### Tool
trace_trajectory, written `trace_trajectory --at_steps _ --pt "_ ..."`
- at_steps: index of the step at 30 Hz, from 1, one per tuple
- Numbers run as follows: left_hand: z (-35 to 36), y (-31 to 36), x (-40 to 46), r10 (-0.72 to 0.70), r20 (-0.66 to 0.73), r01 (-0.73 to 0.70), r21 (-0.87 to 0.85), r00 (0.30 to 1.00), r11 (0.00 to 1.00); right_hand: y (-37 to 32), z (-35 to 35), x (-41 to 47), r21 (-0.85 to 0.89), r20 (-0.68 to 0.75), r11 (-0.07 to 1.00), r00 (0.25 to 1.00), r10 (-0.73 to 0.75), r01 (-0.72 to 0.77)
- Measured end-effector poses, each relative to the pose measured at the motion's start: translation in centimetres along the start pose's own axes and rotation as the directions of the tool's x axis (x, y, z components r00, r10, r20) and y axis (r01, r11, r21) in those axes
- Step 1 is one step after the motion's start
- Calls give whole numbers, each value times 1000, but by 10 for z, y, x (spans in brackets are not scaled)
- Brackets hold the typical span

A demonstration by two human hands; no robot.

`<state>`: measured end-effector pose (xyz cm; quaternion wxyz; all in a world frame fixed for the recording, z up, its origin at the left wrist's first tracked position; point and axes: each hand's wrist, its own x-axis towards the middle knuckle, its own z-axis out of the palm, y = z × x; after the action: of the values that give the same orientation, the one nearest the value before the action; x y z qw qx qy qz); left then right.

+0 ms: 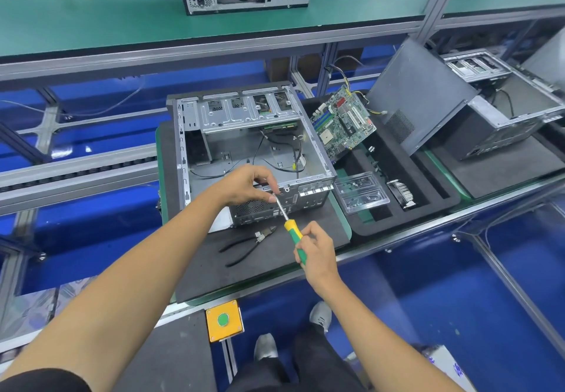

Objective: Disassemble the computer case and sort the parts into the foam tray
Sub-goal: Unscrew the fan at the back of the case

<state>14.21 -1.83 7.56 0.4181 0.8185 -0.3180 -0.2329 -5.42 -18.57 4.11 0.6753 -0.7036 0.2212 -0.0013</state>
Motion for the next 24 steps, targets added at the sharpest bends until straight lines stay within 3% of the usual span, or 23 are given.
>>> trace_trajectory --at_steps 6,10,12,15,17,24 --pt "-2 -4 2 -5 6 5 -9 1000 1000 -1 3 -2 133 12 982 991 135 -136" --pt "-2 -5 2 -40 23 39 11 999 999 -7 0 -1 -3 -53 1000 999 -11 11" --pt "0 -4 1 -36 25 36 12 999 999 -11 -2 -5 -204 -46 976 995 -90 78" --pt "-1 -4 -1 -33 29 33 9 999 999 -11 -1 -13 -611 -52 783 982 -180 111" --pt "-1 -3 -1 -33 40 32 12 999 999 -13 4 -19 -767 -61 629 962 -267 126" --pt "-3 2 -1 22 89 -28 69 996 997 -17 11 -25 -936 105 261 894 -435 237"
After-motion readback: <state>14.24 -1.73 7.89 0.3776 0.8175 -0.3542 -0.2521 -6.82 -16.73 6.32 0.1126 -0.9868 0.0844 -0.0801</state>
